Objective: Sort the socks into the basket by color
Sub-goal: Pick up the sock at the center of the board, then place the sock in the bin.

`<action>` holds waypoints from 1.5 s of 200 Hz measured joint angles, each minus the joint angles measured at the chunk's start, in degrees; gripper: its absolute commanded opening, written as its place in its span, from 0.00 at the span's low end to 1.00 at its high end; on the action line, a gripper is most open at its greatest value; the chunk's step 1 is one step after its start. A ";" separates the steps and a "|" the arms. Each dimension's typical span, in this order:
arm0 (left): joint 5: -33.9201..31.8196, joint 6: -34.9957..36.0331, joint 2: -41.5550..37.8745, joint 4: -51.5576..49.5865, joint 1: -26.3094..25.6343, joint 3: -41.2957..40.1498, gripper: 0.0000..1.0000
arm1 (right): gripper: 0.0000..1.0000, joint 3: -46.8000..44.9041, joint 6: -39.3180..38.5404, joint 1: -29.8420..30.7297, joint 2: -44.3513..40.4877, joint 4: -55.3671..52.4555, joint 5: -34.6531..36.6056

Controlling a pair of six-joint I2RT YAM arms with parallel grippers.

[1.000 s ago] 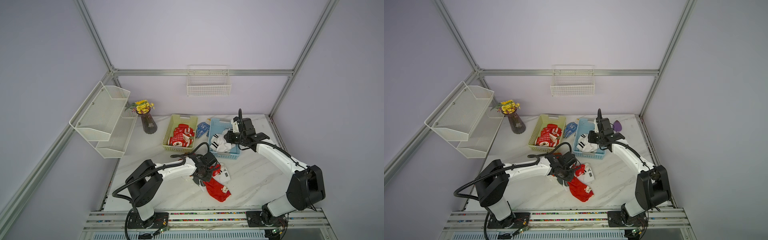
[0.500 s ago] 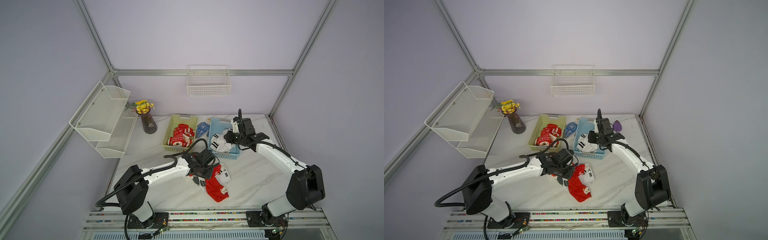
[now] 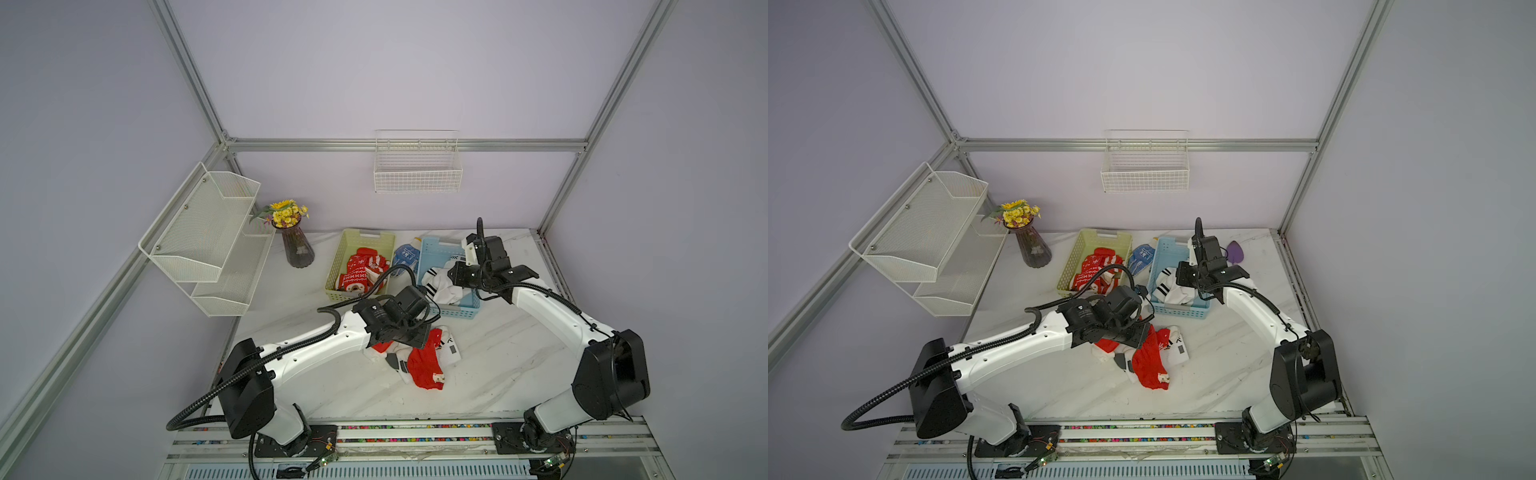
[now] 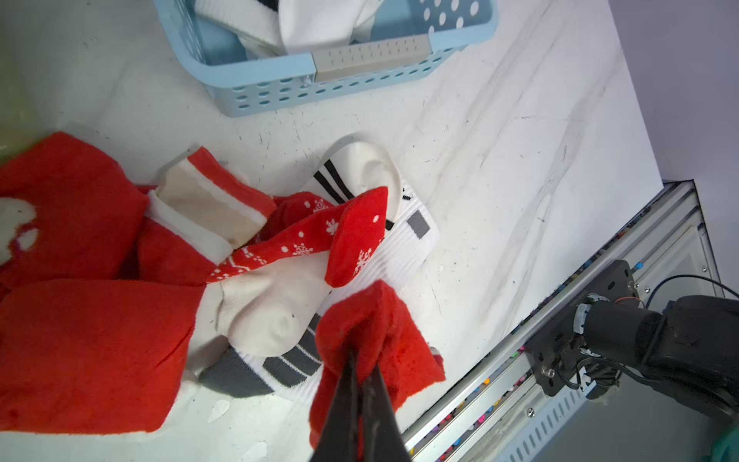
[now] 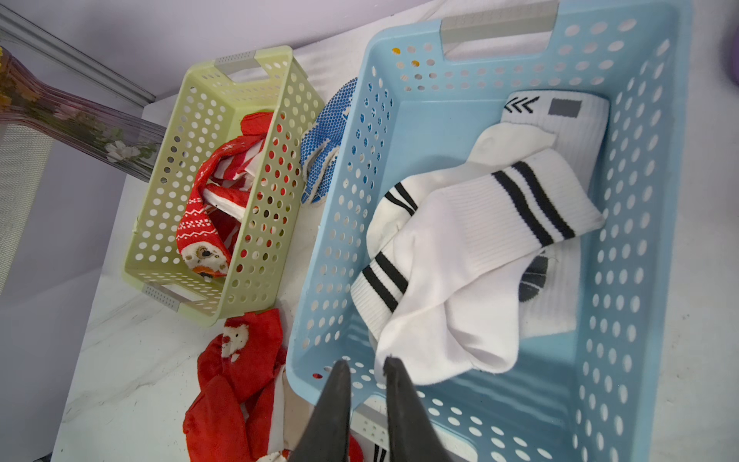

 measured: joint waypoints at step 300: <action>-5.14 27.52 8.94 -11.23 27.08 33.94 0.00 | 0.21 0.00 0.00 0.00 -0.02 0.00 0.02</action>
